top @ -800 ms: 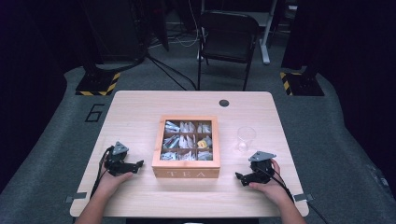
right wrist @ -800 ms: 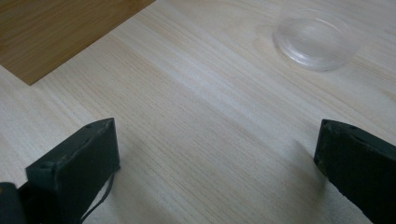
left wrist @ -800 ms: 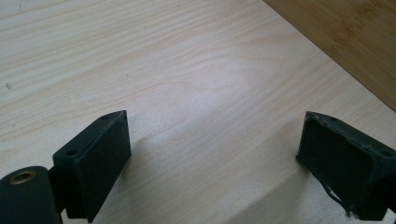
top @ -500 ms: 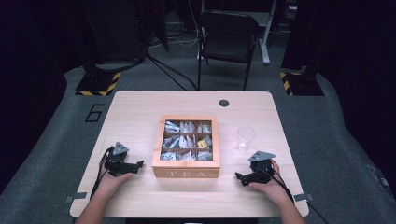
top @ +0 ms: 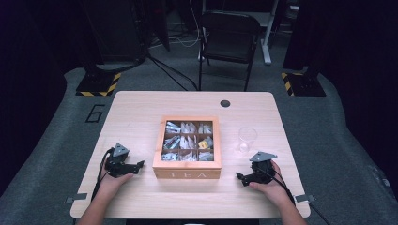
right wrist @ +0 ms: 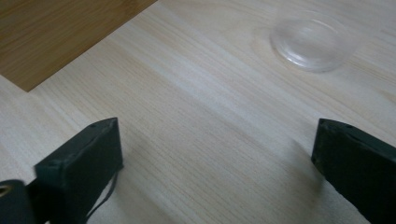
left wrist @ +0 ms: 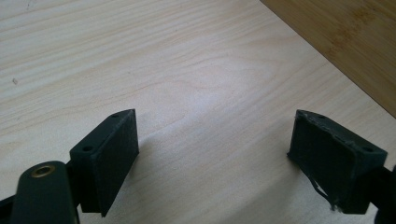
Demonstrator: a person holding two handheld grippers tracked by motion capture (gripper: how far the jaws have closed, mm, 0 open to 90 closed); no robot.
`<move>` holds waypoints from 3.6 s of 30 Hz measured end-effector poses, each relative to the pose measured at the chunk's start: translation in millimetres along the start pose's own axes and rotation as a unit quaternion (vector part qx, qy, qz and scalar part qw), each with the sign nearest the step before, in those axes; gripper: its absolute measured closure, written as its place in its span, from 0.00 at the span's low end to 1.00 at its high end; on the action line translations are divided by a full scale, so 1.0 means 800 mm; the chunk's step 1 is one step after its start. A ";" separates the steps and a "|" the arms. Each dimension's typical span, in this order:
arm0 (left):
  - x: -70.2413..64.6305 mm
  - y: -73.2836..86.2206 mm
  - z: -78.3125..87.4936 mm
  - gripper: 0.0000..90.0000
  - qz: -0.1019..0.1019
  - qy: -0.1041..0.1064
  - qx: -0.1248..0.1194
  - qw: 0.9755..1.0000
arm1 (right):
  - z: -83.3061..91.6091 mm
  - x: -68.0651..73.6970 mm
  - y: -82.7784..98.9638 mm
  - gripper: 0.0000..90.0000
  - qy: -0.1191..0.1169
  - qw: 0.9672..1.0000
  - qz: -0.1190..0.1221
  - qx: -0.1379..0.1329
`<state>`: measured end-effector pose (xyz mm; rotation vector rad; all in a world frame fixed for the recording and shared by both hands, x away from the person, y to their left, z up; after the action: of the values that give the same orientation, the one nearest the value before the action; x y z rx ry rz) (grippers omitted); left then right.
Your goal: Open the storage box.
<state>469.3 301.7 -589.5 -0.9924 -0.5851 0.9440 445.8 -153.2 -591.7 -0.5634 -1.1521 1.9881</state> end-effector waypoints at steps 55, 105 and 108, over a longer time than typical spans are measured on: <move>-0.053 -0.051 0.063 0.42 0.024 0.043 -0.098 0.994 | 0.039 0.052 -0.074 0.48 -0.028 0.995 -0.008 -0.100; -0.098 -0.049 0.075 0.56 -0.006 0.105 -0.109 0.989 | 0.021 0.120 -0.085 0.80 -0.128 0.988 0.027 -0.084; -0.100 -0.048 0.076 0.56 -0.009 0.111 -0.102 0.989 | 0.019 0.121 -0.085 0.81 -0.126 0.988 0.026 -0.083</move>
<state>397.9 249.5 -527.9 -1.2551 -0.5094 0.7547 402.2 -64.4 -525.1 -0.4372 -1.4808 2.0627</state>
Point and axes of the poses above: each handheld gripper's, and its own axes: z roughly backward along the jaws, y roughly out of its underside, x roughly to its left, the point moved 9 cm from there along -z, roughly forward along the jaws, and after that the axes turned 15 degrees about -x, right-handed, at the moved point
